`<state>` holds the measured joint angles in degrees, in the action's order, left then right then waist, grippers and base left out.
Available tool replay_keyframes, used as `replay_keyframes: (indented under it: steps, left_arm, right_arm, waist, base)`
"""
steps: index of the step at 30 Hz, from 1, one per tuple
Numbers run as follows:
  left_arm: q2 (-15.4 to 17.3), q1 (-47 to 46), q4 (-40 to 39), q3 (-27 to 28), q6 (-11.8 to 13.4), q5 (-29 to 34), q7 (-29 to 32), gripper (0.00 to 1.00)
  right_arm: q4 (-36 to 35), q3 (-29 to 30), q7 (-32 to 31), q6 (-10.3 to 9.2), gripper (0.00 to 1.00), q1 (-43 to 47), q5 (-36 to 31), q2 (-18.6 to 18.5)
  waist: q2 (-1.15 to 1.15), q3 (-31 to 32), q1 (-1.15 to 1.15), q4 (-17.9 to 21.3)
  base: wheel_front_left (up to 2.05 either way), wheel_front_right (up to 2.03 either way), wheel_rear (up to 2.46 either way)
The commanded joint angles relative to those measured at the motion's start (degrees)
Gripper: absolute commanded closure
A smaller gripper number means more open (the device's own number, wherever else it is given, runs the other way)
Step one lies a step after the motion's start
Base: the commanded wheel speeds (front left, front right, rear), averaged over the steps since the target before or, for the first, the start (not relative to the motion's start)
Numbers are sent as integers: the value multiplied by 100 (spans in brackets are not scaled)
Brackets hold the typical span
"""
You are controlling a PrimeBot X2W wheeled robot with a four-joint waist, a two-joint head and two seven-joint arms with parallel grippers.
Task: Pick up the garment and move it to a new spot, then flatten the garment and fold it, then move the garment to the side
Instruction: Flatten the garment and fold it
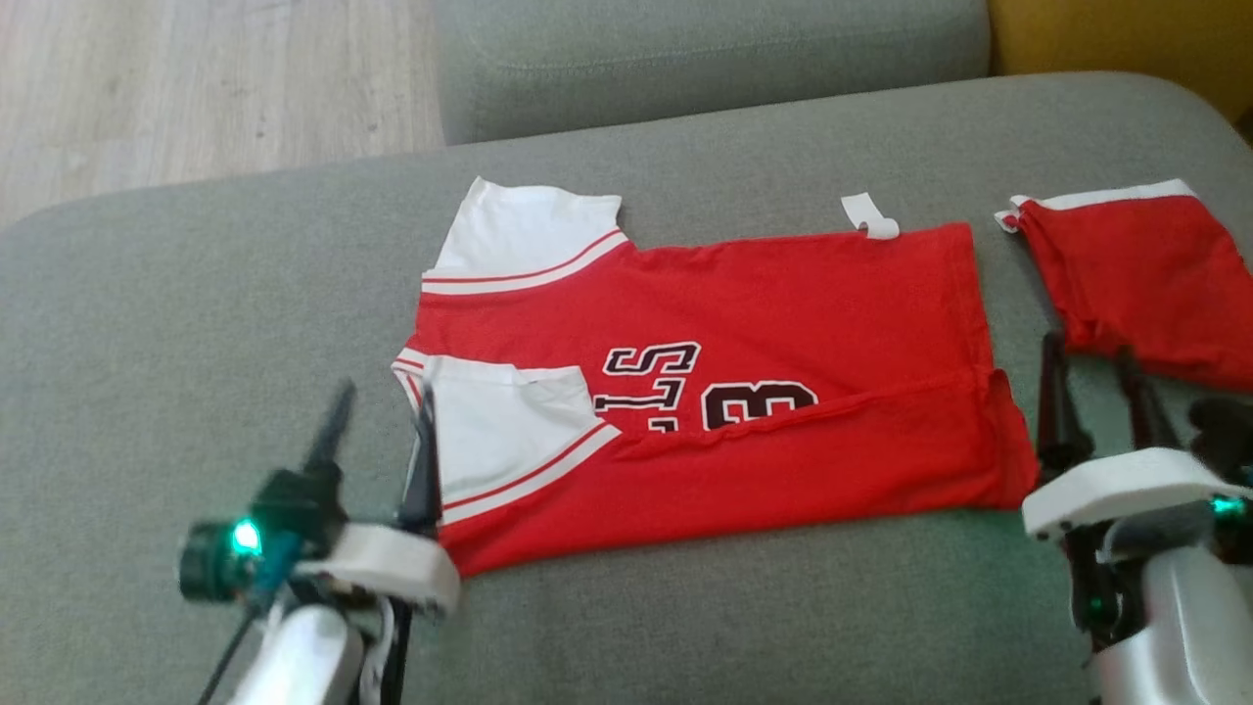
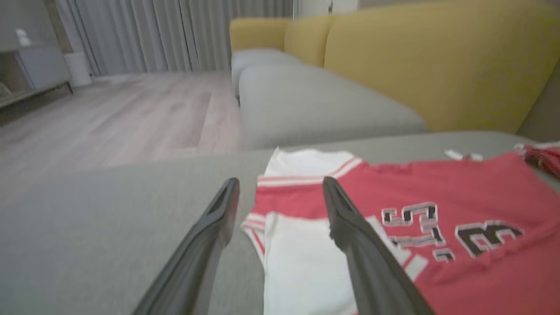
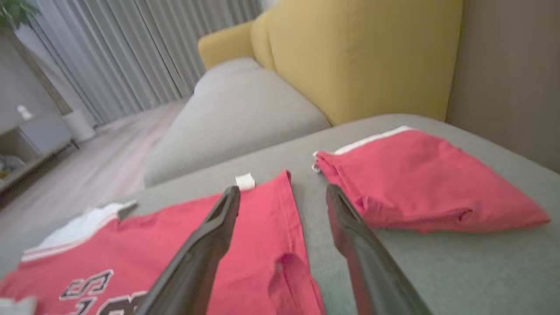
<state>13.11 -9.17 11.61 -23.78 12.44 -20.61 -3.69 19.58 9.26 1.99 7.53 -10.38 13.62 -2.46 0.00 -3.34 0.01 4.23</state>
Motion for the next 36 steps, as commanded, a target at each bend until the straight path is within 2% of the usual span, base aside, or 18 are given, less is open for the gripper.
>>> replay_keyframes:
  steps: [1,5,12,15,18,22,25,30,36]
  left_arm:
    - [-6,-378,-228,344,27,-15,-370,0]
    - [-152,-523,-300,513,-110,-118,-968,0]
    - [-160,-828,-254,513,-414,-56,-1098,0]
    - [-22,-1225,-140,434,-583,51,-1012,0]
    - [226,-1857,59,308,-904,121,-547,0]
    - [589,-2880,576,46,-1512,173,464,0]
    - [789,-3568,1101,-127,-1809,101,1171,0]
    - [1048,-4419,1898,-497,-1977,-210,2042,0]
    - [1418,-5015,2375,-1261,-1991,-674,2498,0]
  right_arm:
    - [-331,-234,302,-4,0,-99,120,-42]
    - [-556,-446,874,-4,0,29,311,-42]
    - [-666,-679,1109,-4,0,-13,384,-42]
    - [-717,-719,1143,-4,0,-126,423,-42]
    - [-771,-806,1158,-4,0,-277,446,-42]
    - [-855,-914,1158,-4,0,-497,470,-42]
    - [-855,-1018,1172,-4,0,-673,545,-42]
    - [-839,-1200,1217,-4,0,-907,733,-42]
    - [-800,-1394,1265,-4,0,-1089,998,-42]
  waist:
    - [0,-52,-1,12]
    - [0,-145,-1,64]
    - [0,-340,-1,197]
    - [0,-513,-1,282]
    - [0,-743,-1,379]
    - [0,-1063,-1,516]
    - [0,-1264,-1,668]
    - [0,-1590,-1,916]
    - [0,-1855,-1,1137]
  base:
    - [0,0,0]
    - [0,0,0]
    - [0,0,0]
    - [0,0,0]
    - [0,0,0]
    - [0,0,0]
    - [0,0,0]
    - [0,0,0]
    - [0,0,0]
